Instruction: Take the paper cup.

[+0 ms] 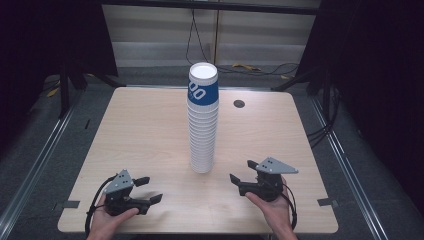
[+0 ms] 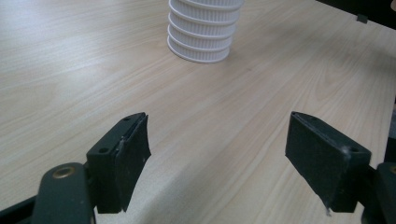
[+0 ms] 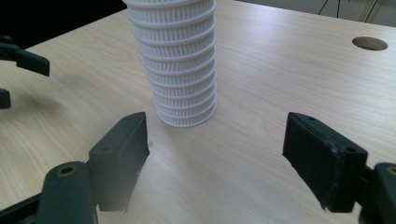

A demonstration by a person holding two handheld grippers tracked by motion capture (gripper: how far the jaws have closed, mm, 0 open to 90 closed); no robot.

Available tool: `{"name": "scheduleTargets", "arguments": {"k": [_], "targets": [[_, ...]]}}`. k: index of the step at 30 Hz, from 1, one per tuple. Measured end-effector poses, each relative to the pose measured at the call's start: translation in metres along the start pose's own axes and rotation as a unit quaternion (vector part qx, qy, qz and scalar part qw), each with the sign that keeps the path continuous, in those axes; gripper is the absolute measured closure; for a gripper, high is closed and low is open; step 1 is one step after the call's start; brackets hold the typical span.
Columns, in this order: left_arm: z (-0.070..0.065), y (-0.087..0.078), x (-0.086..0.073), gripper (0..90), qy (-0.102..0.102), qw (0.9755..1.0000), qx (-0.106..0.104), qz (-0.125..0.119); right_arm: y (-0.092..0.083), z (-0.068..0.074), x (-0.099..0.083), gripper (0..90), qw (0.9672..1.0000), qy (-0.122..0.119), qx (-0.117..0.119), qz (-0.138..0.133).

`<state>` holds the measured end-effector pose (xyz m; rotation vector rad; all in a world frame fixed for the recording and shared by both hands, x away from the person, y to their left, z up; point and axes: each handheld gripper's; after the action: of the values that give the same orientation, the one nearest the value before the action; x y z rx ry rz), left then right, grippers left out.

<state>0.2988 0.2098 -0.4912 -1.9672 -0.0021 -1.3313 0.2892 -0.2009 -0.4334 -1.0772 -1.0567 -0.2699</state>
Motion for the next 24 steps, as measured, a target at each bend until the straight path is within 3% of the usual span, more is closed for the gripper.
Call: {"name": "scheduleTargets", "arguments": {"k": [13, 24], "targets": [[-0.004, -0.005, 0.001, 20.9, 0.009, 0.9999, 0.002, -0.008, -0.007, 0.014, 0.025, 19.7, 0.9992, -0.018, 0.026, -0.025], [-0.006, -0.006, 0.001, 18.3, 0.008, 0.9999, 0.0, -0.008, -0.006, 0.017, 0.047, 19.4, 0.9978, -0.031, 0.04, -0.044]]}}
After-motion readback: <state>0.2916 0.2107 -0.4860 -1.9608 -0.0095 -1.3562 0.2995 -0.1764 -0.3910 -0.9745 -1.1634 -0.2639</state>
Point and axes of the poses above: each handheld gripper's, and its own axes: y roughly forward along the jaws, x roughly out of its top, z roughly to its left, and after that the axes turned 7 degrees about z, right-handed
